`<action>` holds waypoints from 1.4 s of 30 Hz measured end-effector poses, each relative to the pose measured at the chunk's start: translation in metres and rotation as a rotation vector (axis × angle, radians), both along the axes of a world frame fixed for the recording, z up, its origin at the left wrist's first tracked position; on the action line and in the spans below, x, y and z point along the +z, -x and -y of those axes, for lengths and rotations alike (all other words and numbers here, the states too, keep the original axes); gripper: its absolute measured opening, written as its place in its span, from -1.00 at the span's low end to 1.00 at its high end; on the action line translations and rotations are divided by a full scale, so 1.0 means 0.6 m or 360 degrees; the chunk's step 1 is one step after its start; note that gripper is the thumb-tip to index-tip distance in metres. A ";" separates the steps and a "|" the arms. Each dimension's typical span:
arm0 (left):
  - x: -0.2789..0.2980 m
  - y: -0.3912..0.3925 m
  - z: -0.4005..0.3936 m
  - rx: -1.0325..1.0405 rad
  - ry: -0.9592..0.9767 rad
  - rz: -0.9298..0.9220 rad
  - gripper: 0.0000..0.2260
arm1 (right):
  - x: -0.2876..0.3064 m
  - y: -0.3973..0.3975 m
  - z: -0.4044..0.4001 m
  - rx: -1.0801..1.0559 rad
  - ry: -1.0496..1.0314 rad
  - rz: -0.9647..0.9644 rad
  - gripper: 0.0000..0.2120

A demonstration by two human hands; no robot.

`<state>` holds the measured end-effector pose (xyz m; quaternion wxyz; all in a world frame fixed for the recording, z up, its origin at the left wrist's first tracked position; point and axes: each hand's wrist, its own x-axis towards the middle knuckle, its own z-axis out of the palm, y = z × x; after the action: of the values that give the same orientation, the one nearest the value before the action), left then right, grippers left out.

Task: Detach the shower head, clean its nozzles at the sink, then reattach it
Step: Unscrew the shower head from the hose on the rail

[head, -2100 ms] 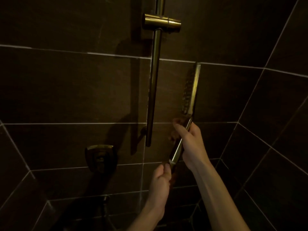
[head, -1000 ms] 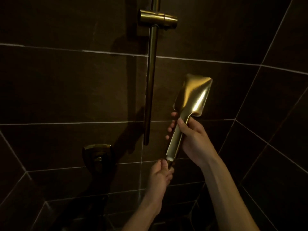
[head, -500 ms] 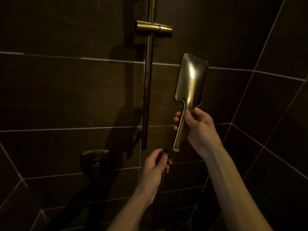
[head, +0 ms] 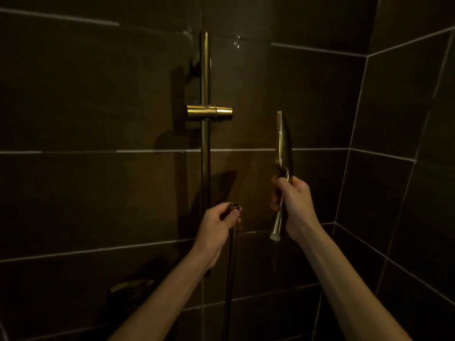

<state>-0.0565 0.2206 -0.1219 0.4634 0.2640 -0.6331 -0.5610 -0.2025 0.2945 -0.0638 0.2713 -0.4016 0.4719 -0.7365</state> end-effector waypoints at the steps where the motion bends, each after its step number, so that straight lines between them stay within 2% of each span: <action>1: 0.021 0.008 0.007 0.0010 0.0034 -0.0025 -0.83 | 0.008 0.006 0.000 0.0027 0.0023 0.0000 -0.91; 6: 0.113 0.039 0.038 0.0006 0.0126 -0.0058 -0.86 | 0.037 0.036 -0.003 0.0336 0.0091 0.0160 -0.85; 9: 0.174 0.057 0.049 0.0035 0.0255 -0.0002 -0.88 | 0.048 0.058 -0.011 0.0418 0.0041 0.0073 -0.82; 14: 0.282 0.089 0.079 0.0169 0.0477 0.0249 -0.87 | 0.074 0.081 -0.006 0.0437 0.0070 0.0053 -0.78; 19: 0.382 0.107 0.115 0.0585 0.1008 0.0757 -0.80 | 0.106 0.097 0.003 0.0424 0.0157 0.0094 -0.77; 24: 0.462 0.105 0.150 0.0775 0.1076 0.0909 -0.77 | 0.117 0.112 0.002 0.0444 0.0177 0.0073 -0.79; 32: 0.489 0.098 0.165 0.0980 0.1229 0.1286 -0.76 | 0.129 0.126 0.011 0.0493 0.0212 0.0083 -0.80; 42: 0.471 0.077 0.175 0.0797 0.1390 0.1672 -0.80 | 0.134 0.126 0.031 0.0580 0.0235 0.0137 -0.77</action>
<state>-0.1026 0.1157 0.1605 0.2759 0.4266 -0.8588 0.0665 -0.2782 0.2758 0.0167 0.3898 -0.4673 0.3243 -0.7242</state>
